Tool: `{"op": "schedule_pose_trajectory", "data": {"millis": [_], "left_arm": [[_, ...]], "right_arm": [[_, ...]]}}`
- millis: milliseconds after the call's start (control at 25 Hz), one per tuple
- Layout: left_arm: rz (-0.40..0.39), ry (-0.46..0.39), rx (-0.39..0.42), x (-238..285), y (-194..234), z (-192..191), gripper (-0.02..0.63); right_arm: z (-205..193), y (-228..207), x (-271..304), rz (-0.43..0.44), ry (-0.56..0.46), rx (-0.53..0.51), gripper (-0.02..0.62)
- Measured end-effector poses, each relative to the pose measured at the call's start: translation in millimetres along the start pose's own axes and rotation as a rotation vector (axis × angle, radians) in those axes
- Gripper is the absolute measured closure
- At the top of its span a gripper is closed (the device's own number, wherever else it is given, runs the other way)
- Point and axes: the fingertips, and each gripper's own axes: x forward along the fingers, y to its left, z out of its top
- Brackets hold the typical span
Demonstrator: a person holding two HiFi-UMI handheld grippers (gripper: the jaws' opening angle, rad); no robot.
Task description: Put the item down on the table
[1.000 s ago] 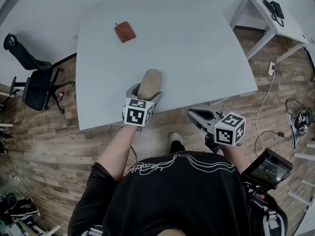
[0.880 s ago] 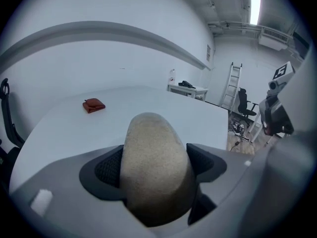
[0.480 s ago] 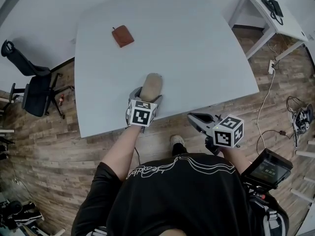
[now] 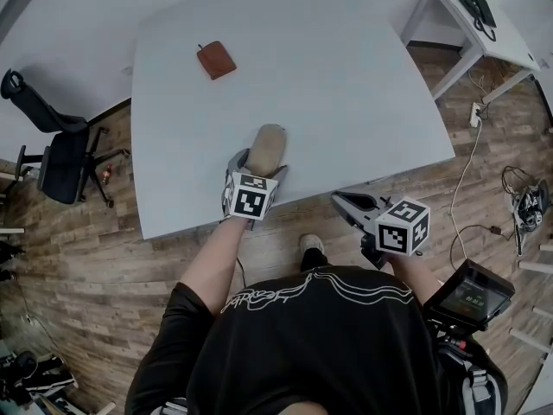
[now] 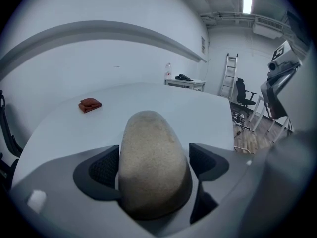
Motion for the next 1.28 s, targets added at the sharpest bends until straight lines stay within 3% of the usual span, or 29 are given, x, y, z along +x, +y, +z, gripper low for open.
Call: {"op": "schedule_pose_trajectory", "data": {"millis": [160, 280, 440, 600, 840, 1000, 1280], "left_arm": [[-0.022, -0.009, -0.005, -11, -2, 6, 0.133], [-0.040, -0.031, -0.052, -26, -1, 10, 0.135], [-0.126, 0.001, -0.124, -72, -19, -3, 0.160], [-0.204, -0.076, -0.151, -152, -57, -3, 0.295], [-0.335, -0.206, -0.205, -247, -119, 5, 0.600], [-0.411, -0.271, -0.142, -305, -162, 4, 0.601], [-0.411, -0.334, -0.048, -365, -204, -13, 0.601]], "right_arm": [[5, 0, -4, -0.008, -0.024, 0.000, 0.586], [8, 3, -5, -0.004, -0.030, -0.011, 0.586], [2, 31, -9, 0.003, -0.040, -0.046, 0.586], [-11, 88, -24, 0.028, -0.063, -0.087, 0.586], [-19, 150, -44, 0.055, -0.096, -0.157, 0.586], [-26, 201, -61, 0.096, -0.128, -0.208, 0.586], [-57, 255, -76, 0.133, -0.128, -0.236, 0.586]]}}
